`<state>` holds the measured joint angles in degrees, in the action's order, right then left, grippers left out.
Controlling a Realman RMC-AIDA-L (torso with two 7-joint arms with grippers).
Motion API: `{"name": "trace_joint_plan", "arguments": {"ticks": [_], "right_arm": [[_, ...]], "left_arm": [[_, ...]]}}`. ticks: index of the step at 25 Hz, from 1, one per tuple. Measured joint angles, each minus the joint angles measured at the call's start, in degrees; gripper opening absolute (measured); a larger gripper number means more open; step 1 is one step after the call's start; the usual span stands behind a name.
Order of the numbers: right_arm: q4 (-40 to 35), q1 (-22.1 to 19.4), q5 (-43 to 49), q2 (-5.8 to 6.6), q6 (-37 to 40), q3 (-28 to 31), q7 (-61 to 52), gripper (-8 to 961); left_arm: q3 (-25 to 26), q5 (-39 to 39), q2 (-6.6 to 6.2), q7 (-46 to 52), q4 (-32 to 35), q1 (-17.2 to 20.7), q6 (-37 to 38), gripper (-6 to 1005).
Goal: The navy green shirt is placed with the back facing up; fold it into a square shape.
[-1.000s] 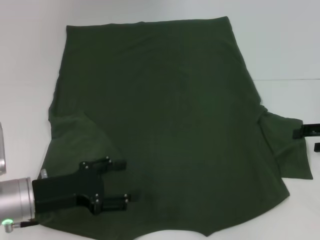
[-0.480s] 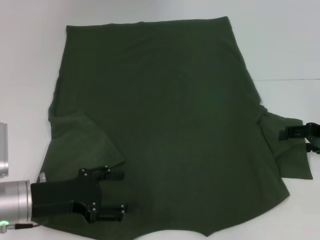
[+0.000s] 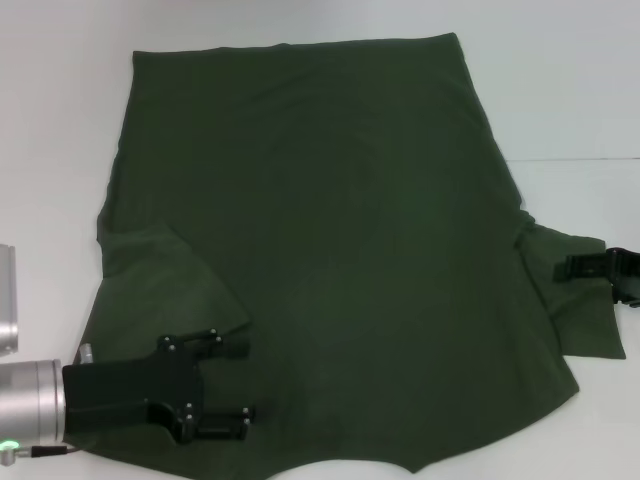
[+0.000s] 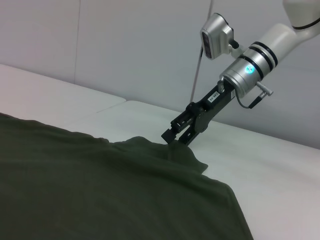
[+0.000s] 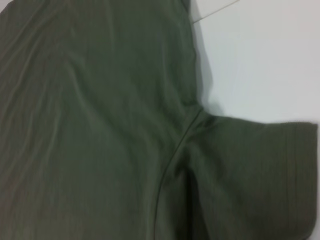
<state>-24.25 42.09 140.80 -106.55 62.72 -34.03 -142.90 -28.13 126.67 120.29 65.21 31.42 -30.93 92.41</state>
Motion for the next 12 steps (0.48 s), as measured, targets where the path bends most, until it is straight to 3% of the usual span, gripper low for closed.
{"name": "trace_joint_plan", "arguments": {"ticks": [7, 12], "right_arm": [[0.1, 0.06, 0.0, -0.72, -0.06, -0.69, -0.18, 882], [0.24, -0.36, -0.02, -0.77, -0.36, -0.69, -0.32, 760]], "left_arm": [[0.13, -0.18, 0.02, 0.0, 0.01, 0.0, 0.18, 873], [0.24, -0.24, 0.09, 0.0, 0.0, 0.0, 0.37, 873]]}}
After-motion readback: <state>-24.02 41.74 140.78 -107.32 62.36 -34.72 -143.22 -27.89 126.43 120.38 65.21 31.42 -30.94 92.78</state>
